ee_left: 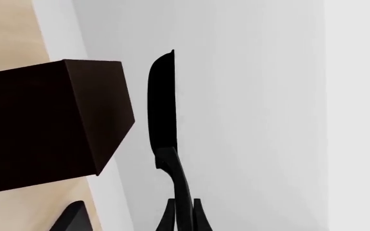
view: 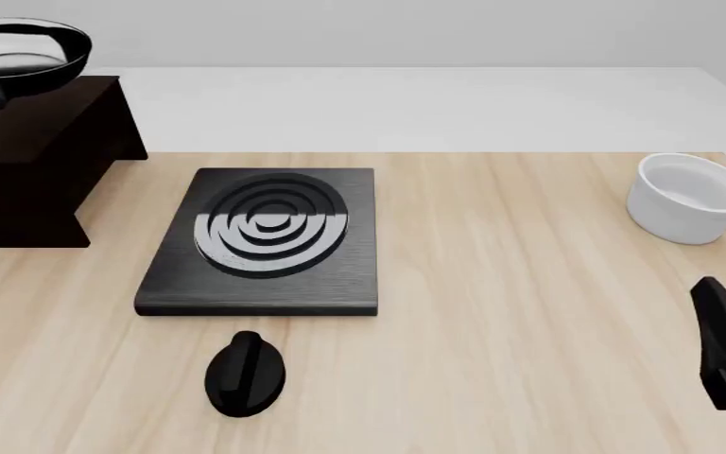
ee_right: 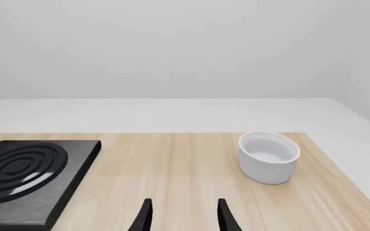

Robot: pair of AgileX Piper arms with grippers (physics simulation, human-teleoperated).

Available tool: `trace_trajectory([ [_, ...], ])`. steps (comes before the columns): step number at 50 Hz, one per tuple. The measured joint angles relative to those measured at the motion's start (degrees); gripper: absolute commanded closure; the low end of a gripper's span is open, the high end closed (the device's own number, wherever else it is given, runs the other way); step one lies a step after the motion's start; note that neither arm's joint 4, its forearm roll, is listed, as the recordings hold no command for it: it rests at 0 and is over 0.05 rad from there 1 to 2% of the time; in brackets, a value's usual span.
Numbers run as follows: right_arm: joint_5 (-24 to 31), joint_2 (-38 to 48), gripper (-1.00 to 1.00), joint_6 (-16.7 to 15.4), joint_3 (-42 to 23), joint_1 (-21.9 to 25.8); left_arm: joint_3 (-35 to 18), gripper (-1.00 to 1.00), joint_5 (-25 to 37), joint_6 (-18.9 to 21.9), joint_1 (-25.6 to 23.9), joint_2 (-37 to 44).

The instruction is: Put the frying pan on top of the cabinet.

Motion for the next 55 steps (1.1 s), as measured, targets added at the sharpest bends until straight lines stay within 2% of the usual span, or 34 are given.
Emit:
trace_trajectory([
  [55, -1.23, 1.43, -1.0, 0.1, -0.14, -0.11, -2.19, 1.0, -3.13, -0.42, -0.25, 9.42],
])
